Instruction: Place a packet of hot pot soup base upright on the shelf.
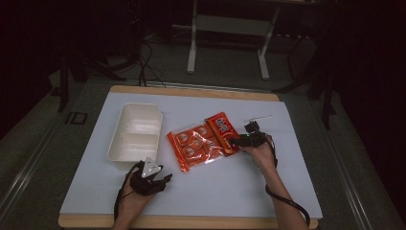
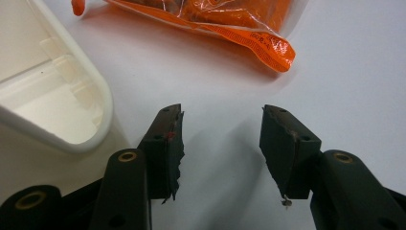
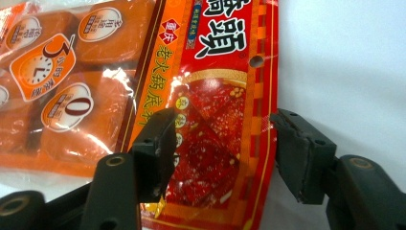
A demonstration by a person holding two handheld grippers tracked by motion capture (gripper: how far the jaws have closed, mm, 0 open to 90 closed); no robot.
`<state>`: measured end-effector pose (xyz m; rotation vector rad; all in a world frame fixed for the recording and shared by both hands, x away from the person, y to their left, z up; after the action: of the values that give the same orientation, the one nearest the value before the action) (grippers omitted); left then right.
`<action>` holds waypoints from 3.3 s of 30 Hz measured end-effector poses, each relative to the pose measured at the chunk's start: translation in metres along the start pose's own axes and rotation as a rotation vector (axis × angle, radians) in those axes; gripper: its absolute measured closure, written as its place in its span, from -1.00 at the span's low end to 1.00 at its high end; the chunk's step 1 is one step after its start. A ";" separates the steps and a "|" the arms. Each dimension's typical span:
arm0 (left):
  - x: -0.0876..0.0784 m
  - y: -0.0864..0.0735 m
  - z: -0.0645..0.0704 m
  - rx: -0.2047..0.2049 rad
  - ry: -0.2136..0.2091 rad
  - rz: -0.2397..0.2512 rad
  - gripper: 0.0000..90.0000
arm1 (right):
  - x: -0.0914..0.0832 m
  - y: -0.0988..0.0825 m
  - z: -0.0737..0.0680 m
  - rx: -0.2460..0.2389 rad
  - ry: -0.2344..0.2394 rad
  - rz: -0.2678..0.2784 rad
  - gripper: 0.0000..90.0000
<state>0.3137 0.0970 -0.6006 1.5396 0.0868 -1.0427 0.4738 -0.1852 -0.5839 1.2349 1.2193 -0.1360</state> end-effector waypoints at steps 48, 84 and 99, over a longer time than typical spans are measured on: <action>0.002 -0.002 0.002 0.037 0.013 -0.022 0.11 | 0.044 0.043 -0.023 -0.025 0.102 -0.167 0.74; 0.002 -0.001 0.002 0.030 0.011 -0.018 0.11 | -0.037 0.115 -0.074 -0.164 0.116 -0.120 1.00; 0.001 -0.001 0.001 0.026 0.011 -0.012 0.10 | -0.067 0.138 -0.116 -0.279 0.087 -0.031 1.00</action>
<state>0.3132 0.0955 -0.6019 1.5700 0.0900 -1.0487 0.4640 -0.0742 -0.4271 0.9871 1.2851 0.0655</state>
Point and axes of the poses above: each handheld gripper's, and its own axes: x roughly forward along the jaws, y roughly out of its top, z roughly to its right, the point moved 9 cm from there along x, roughly forward along the jaws, and after that the axes turned 8 degrees about -x, right-handed, at the moved point
